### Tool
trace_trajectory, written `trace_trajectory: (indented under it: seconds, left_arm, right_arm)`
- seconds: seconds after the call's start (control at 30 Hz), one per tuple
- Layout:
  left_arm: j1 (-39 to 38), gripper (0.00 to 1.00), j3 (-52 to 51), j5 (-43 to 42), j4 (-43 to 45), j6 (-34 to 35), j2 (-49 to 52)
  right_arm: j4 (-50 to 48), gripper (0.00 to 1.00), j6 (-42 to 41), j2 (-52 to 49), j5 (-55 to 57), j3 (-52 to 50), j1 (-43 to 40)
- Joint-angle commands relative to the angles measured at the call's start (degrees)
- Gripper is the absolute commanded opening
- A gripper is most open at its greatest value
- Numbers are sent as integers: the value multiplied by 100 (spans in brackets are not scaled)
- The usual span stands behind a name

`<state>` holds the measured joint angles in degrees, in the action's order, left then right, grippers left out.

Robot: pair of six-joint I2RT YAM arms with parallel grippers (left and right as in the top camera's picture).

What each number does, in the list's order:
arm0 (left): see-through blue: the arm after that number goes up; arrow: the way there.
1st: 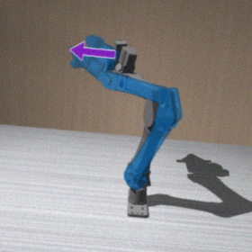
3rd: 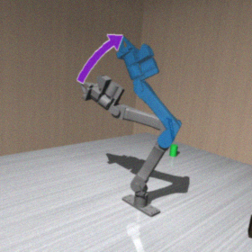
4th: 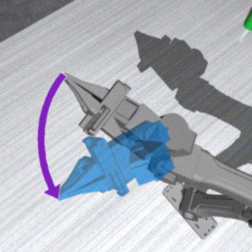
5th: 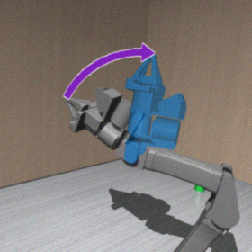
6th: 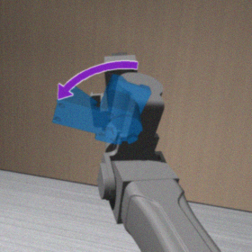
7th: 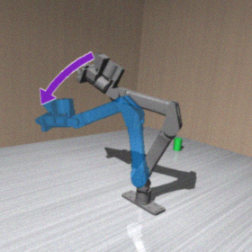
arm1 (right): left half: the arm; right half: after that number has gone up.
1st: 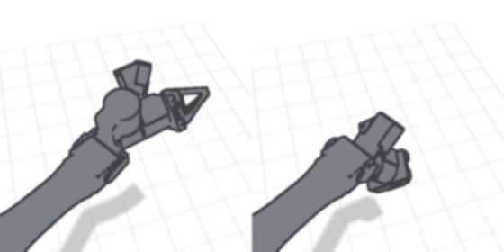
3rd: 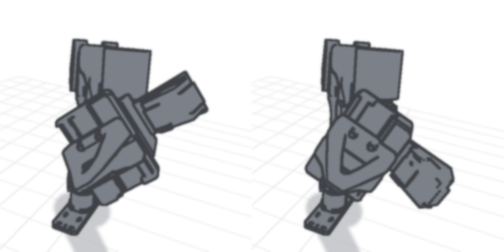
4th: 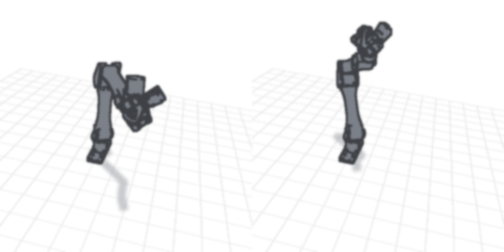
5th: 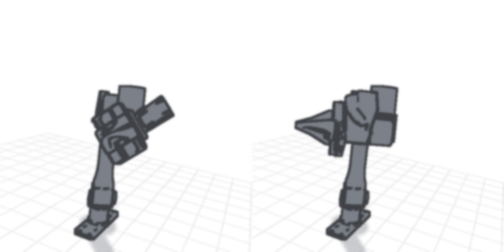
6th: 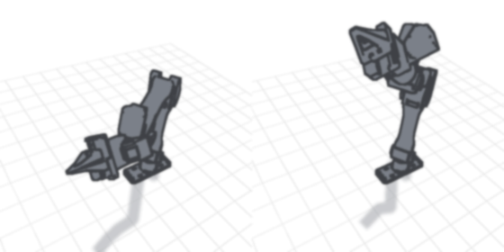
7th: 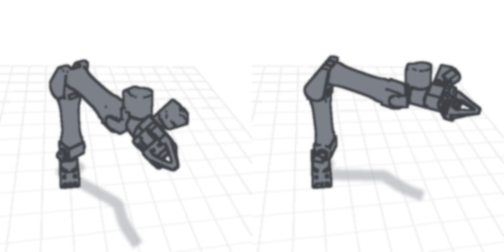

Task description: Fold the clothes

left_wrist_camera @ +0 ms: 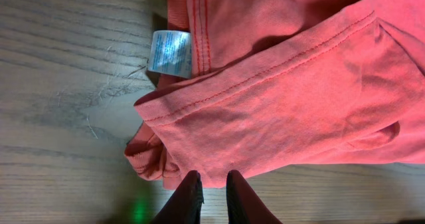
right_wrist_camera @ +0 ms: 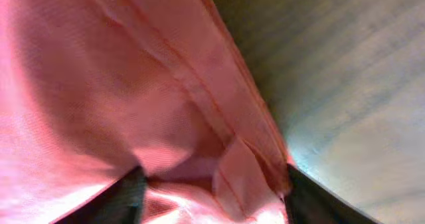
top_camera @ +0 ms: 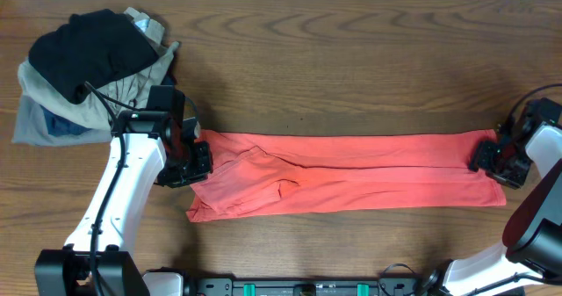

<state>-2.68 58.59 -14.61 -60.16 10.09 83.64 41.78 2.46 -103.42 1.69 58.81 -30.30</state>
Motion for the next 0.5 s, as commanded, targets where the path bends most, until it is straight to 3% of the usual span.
trace_trajectory:
  seconds: [0.0, 0.07, 0.2, 0.3, 0.47]
  left_arm:
    - [9, 16, -31, 76, -20, -55, 37]
    - [9, 16, -31, 76, -20, -57, 37]
    - [9, 16, -31, 76, -22, -57, 37]
    - [9, 16, -31, 74, -20, -57, 37]
    - [9, 17, -31, 74, -17, -55, 37]
  right_arm:
    - [-66, 48, 389, -267, -354, -315, -52]
    - [-68, 41, 431, -267, -367, -315, -52]
    - [-70, 14, 428, -267, -363, -295, -55]
    - [-39, 2, 426, -264, -334, -168, -55]
    - [413, 1, 341, -264, -103, 450, -55]
